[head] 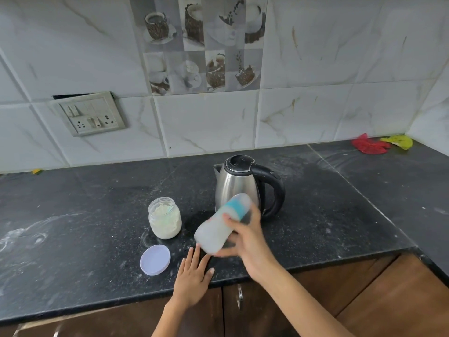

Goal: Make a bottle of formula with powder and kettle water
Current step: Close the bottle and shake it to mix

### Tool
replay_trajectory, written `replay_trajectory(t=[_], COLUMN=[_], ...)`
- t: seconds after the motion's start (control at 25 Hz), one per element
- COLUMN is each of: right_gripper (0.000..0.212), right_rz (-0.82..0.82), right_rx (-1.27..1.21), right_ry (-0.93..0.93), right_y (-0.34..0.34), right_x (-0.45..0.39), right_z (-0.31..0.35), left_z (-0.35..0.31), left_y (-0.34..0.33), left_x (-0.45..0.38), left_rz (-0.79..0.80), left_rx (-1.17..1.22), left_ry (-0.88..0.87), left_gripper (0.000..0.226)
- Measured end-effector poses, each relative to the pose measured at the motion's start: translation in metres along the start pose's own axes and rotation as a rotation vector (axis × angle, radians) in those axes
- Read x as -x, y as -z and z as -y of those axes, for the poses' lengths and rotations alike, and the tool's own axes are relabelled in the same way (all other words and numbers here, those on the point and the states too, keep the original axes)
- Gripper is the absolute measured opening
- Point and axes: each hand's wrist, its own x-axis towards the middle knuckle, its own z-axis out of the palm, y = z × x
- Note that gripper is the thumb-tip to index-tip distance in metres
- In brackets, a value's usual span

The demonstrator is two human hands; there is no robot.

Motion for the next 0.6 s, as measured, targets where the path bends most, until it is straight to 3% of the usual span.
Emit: replay_trajectory(t=[0.08,0.12,0.24,0.4,0.44,0.52,0.6], right_gripper=[0.078,0.077,0.064,0.082,0.081,0.07,0.069], right_rz=[0.154,0.15,-0.063,0.179,0.159,-0.03,-0.054], right_rx=[0.132,0.142,-0.047,0.184,0.166,-0.025,-0.022], right_ry=[-0.065,-0.051,0.041,-0.047,-0.021,0.046,0.02], right_y=[-0.005,-0.002,0.007,-0.004,-0.002,0.003,0.0], right_x=[0.011,0.006,-0.011,0.005,0.0,-0.014,-0.011], right_z=[-0.005,-0.001,0.02,-0.002,-0.001,0.009,0.007], left_z=[-0.003,-0.002,0.003,-0.003,-0.002,0.0,-0.002], left_y=[0.0,0.001,-0.001,0.001,0.002,0.003,0.003], left_x=[0.001,0.0,-0.002,-0.001,-0.002,-0.001,0.001], left_rz=[-0.006,0.007,0.049,0.047,0.054,0.06,0.053], left_rx=[0.111,0.055,-0.095,0.046,0.002,-0.103,-0.099], left_ry=[-0.018,-0.019,0.006,0.013,0.023,0.025,0.018], left_gripper=[0.054,0.054,0.055,0.057,0.056,0.055,0.056])
